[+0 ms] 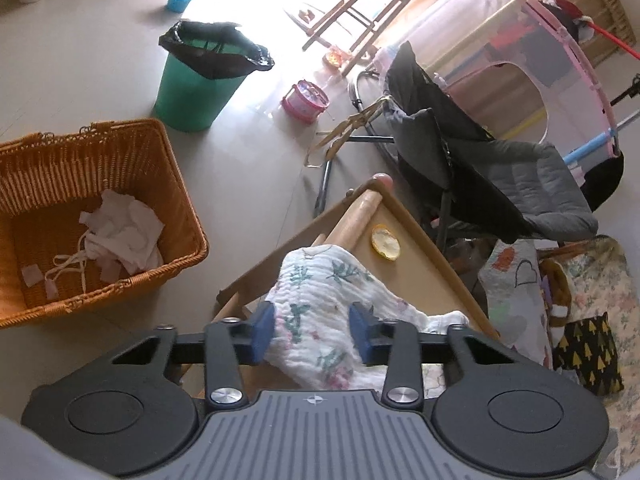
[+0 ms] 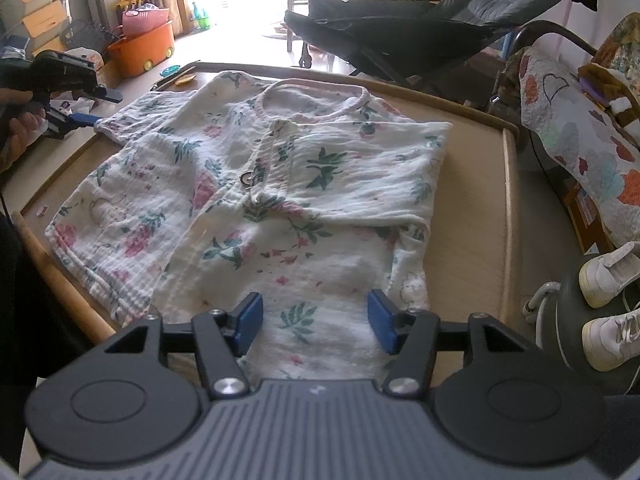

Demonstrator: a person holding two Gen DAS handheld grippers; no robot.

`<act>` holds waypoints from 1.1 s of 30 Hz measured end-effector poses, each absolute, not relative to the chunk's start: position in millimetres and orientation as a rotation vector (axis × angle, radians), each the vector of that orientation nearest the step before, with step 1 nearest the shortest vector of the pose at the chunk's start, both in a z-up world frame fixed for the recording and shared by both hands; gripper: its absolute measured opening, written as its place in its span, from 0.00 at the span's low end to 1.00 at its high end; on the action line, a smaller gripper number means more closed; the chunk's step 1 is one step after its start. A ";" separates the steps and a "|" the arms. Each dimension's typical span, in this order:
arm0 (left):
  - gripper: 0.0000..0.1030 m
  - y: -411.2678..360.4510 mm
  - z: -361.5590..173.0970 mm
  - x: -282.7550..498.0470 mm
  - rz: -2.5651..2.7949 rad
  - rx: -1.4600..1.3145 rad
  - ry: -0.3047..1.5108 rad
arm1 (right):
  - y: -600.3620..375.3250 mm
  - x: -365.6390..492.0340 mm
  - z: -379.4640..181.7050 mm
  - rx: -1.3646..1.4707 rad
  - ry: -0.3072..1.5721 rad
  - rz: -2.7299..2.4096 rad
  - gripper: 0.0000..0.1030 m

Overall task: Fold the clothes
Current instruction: 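Grasp the garment's other side edge with the left gripper, then lift the held side with the left gripper and fold it over the front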

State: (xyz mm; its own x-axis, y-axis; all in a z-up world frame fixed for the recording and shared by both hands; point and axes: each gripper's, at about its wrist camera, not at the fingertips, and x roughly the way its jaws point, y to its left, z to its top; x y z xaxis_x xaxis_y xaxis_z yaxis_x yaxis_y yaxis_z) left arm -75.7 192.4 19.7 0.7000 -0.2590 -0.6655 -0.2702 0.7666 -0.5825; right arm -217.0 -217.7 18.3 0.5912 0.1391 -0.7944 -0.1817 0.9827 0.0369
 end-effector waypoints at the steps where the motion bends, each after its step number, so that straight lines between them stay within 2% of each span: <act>1: 0.24 191.9 19.8 -76.3 0.007 -0.707 0.813 | -217.7 -217.0 18.3 -0.050 0.920 0.187 0.57; 4: 0.12 189.4 21.3 -77.3 0.005 -0.673 0.806 | -217.8 -216.9 18.5 -0.051 0.920 0.188 0.57; 8: 0.06 182.3 31.6 -78.8 0.002 -0.617 0.770 | -217.9 -216.7 18.7 -0.053 0.920 0.188 0.57; 23: 0.03 123.6 73.6 -88.7 -0.186 -0.516 0.706 | -218.5 -218.0 19.1 -0.052 0.921 0.191 0.57; 33: 0.04 73.9 68.2 -105.7 -0.294 -0.511 0.723 | -219.5 -218.8 18.7 -0.052 0.920 0.193 0.57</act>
